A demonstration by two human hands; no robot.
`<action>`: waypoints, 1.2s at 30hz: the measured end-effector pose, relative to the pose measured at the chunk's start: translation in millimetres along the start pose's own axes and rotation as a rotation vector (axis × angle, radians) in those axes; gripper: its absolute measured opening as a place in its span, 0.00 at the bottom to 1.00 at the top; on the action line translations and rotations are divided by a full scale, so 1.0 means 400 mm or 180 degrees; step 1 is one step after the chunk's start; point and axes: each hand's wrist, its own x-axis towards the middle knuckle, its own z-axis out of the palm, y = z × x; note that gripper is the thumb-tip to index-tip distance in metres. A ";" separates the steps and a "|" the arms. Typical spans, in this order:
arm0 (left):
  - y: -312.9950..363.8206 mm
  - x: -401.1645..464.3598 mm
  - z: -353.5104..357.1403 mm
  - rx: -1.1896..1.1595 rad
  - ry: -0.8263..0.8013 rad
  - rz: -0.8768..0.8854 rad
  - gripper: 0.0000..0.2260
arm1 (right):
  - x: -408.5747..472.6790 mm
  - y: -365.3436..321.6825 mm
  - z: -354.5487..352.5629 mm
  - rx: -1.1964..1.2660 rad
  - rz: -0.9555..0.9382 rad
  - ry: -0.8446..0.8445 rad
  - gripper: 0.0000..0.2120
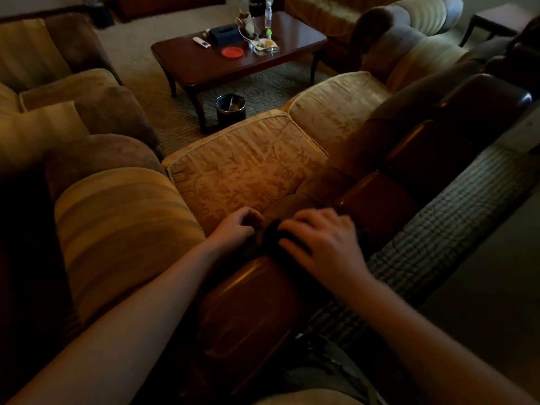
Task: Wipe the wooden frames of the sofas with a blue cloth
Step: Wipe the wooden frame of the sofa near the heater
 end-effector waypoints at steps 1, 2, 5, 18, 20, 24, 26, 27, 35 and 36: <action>0.003 -0.001 0.000 0.0051 -0.0006 -0.0020 0.15 | 0.021 0.055 -0.001 -0.0084 0.0301 -0.0032 0.15; 0.005 -0.003 0.000 0.0088 -0.0004 -0.0053 0.15 | 0.040 0.108 -0.008 -0.0124 0.0692 -0.0136 0.16; 0.012 -0.010 0.005 0.0113 -0.0017 -0.0104 0.16 | 0.058 0.164 -0.006 -0.0080 0.1346 -0.0222 0.18; 0.100 -0.040 -0.001 0.0930 -0.0266 -0.0362 0.12 | 0.054 0.133 0.008 -0.0023 0.1698 0.0551 0.16; 0.134 -0.048 0.016 0.1050 -0.0239 -0.0329 0.17 | 0.073 0.160 0.015 -0.0016 0.1879 0.0530 0.17; 0.192 -0.063 0.086 0.1130 -0.0239 -0.0069 0.20 | 0.014 0.045 0.010 0.0260 0.1676 0.0688 0.15; 0.211 -0.073 0.119 0.1247 -0.0173 0.0183 0.17 | -0.049 -0.050 0.002 0.0344 0.1291 0.0779 0.14; 0.217 -0.076 0.131 0.1324 -0.0115 0.0268 0.17 | -0.080 -0.098 0.005 0.0303 0.1107 0.0826 0.13; 0.249 -0.102 0.175 0.1336 -0.0069 0.0644 0.21 | -0.101 0.110 0.046 0.1174 0.3031 0.2149 0.15; 0.241 -0.097 0.188 0.1417 -0.0112 0.0684 0.23 | -0.097 0.132 0.050 0.1539 0.3393 0.2295 0.15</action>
